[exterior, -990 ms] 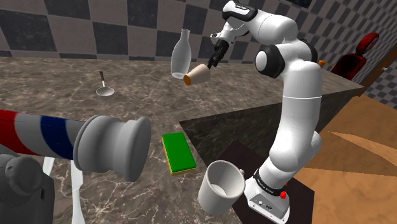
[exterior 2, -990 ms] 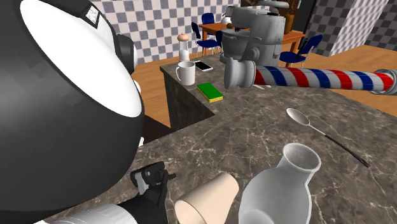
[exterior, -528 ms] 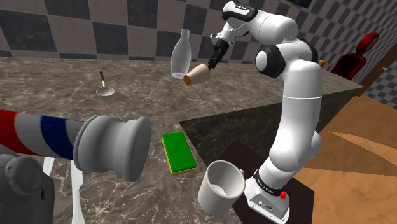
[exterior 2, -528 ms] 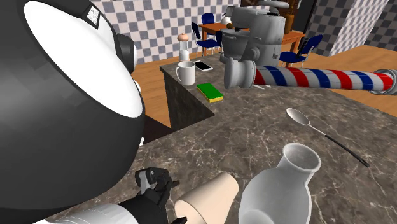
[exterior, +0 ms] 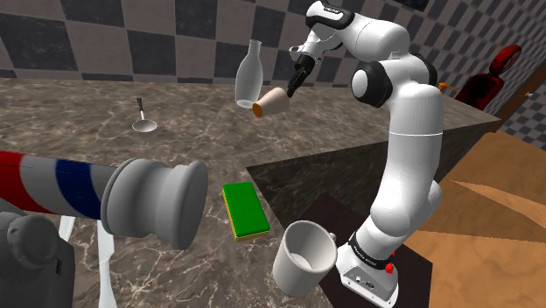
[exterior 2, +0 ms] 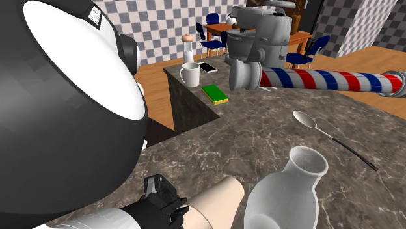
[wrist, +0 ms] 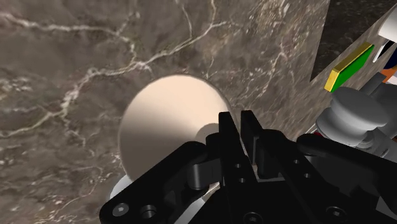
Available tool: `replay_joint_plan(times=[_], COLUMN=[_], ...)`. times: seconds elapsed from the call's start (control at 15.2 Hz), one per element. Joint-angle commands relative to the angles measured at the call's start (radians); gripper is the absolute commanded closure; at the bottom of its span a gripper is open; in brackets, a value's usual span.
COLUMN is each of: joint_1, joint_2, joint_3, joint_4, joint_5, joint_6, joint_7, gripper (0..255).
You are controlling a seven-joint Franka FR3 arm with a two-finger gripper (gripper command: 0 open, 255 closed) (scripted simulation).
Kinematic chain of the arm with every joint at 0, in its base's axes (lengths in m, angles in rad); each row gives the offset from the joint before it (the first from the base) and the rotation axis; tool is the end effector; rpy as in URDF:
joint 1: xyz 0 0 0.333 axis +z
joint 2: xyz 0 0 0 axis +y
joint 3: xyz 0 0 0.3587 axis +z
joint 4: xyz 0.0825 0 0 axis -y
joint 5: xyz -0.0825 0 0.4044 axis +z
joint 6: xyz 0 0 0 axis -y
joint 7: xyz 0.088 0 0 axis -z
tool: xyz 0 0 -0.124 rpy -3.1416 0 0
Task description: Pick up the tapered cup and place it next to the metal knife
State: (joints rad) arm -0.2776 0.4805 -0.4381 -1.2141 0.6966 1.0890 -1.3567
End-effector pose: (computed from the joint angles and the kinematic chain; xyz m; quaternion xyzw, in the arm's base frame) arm 0.5935 -0.2952 0.5302 -0.8631 -0.3517 -0.0656 0.3564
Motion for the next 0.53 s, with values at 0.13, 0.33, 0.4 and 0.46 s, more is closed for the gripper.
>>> replay_joint_plan(times=[0.13, 0.33, 0.4, 0.46], joint_1=[-0.008, -0.022, -0.027, -0.033], joint_2=[0.005, 0.015, 0.019, 0.024], joint_3=[0.002, 0.005, 0.006, 0.008], joint_4=[0.033, 0.088, 0.108, 0.128], joint_5=[0.008, 0.022, 0.028, 0.034], joint_6=[-0.024, -0.063, -0.077, -0.09], joint_7=[0.015, 0.039, 0.048, 0.057], gripper=[255, 255, 255, 255])
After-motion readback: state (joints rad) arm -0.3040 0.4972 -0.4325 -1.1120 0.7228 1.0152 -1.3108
